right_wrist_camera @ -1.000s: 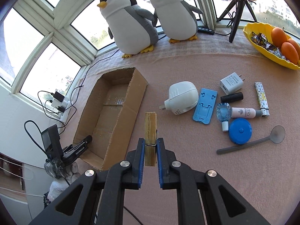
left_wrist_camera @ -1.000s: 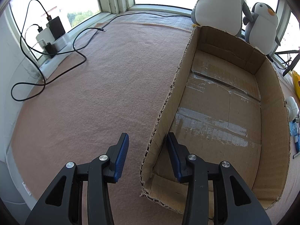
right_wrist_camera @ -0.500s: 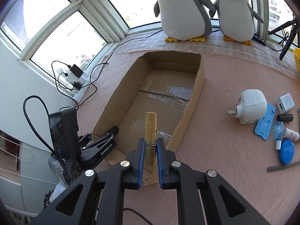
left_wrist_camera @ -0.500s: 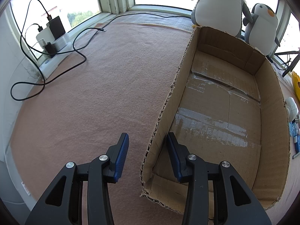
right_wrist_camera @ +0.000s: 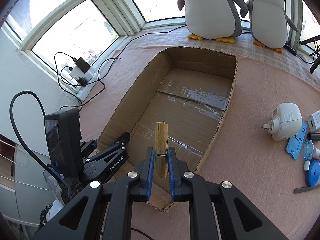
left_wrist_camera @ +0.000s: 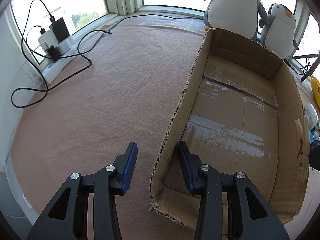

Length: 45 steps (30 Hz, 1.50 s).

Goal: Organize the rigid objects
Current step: 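Carry the clothespin with the right gripper over the cardboard box, then open the right gripper to drop the clothespin into the box, then move the right gripper to the blue round tape measure and grasp it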

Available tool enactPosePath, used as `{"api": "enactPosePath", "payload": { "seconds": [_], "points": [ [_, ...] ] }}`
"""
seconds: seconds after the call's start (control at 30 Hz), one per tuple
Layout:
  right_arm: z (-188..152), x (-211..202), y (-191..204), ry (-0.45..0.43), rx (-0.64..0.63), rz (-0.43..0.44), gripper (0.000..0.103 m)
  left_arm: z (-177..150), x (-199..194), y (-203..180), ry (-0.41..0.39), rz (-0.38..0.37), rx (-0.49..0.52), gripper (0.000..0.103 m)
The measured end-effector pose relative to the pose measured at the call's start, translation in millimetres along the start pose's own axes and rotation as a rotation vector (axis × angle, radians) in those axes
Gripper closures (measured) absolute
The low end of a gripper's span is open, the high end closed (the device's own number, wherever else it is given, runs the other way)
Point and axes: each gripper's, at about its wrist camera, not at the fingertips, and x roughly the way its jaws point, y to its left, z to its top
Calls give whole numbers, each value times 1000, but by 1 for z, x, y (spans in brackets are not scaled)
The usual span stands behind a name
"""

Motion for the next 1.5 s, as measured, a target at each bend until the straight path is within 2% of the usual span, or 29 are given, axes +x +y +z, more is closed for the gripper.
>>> {"api": "enactPosePath", "payload": {
  "seconds": [0.03,0.07,0.1,0.13,0.5,0.7,0.8,1.17,1.37,1.5],
  "points": [
    [0,-1,0,-4,-2,2,76,0,0,0,0,0,0,62],
    [0,-2,0,-12,-3,2,60,0,0,0,-1,0,1,62],
    [0,-4,0,-24,-4,-1,50,0,0,0,0,0,1,62],
    [0,-6,1,-35,-6,-5,49,1,0,0,-1,0,1,62],
    [-1,-22,-9,-59,3,-13,49,1,0,0,-3,3,9,62],
    [-8,-42,-28,-89,31,-17,49,-1,-1,-1,-4,5,10,62],
    [-13,-55,-40,-113,33,-49,49,-1,-1,-1,-4,5,10,62],
    [-40,-101,-120,-177,156,-167,48,-1,-1,-1,-5,5,9,62],
    [-58,-114,-174,-179,245,-246,48,-2,-1,0,-5,4,8,62],
    [-66,-115,-199,-170,253,-307,48,-2,-1,0,-5,4,6,62]
  ]
}}
